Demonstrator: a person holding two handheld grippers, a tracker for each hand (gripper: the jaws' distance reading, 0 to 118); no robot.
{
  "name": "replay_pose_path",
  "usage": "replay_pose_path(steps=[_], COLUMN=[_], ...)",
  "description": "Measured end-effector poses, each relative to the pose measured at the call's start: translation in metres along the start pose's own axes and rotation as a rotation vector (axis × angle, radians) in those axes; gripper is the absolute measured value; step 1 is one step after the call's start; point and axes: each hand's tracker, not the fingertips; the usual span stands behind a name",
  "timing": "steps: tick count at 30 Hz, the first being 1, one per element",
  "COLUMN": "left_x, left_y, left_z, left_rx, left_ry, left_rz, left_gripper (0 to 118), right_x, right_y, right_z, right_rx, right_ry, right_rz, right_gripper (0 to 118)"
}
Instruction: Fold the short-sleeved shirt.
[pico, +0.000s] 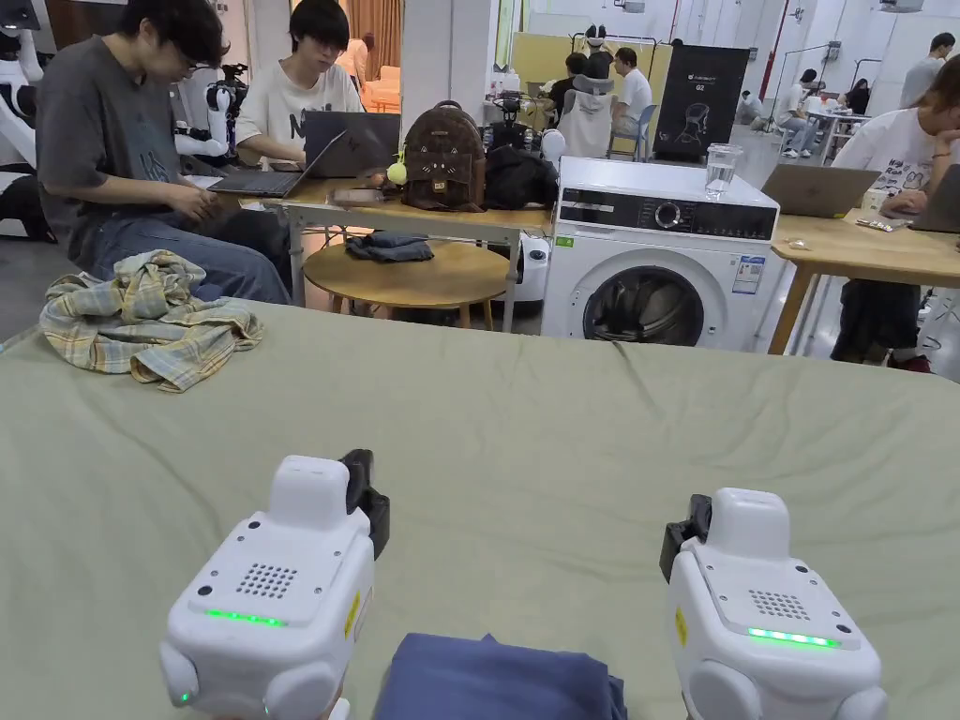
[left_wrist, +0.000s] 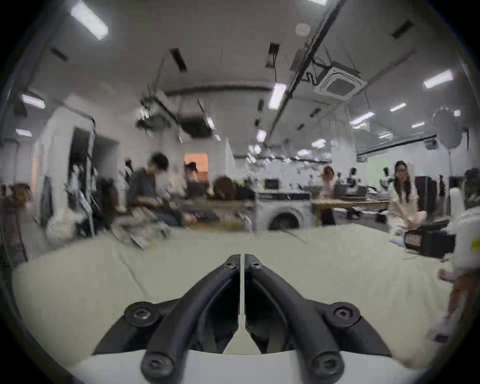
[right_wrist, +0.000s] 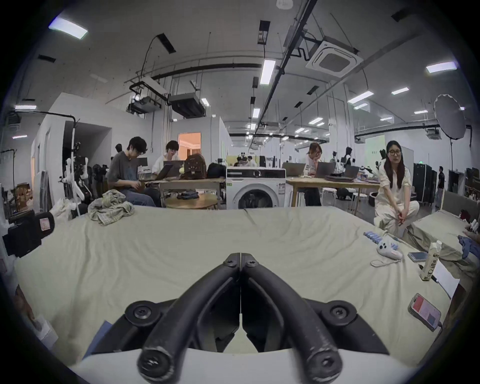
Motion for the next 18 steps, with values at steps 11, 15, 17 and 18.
replay_pose_path(steps=[11,15,17,18], left_x=[-0.016,-0.028,-0.032,-0.034], left_y=[0.01,0.011,0.009,0.008], left_z=[0.001,-0.001,0.002,0.005], left_rx=[-0.091,-0.109,-0.111,-0.124], left_ry=[-0.01,0.018,0.027,0.023], left_rz=[0.035,0.053,0.053,0.048], left_gripper=[0,0,0,0], right_x=[-0.014,-0.034,-0.045,-0.05], right_y=[-0.012,-0.047,-0.067,-0.077], right_z=[0.028,0.045,0.045,0.041], right_rx=[-0.077,-0.249,-0.349,-0.41], right_ry=[0.061,0.156,0.207,0.204], right_rz=[0.037,0.116,0.115,0.127], right_gripper=[0,0,0,0])
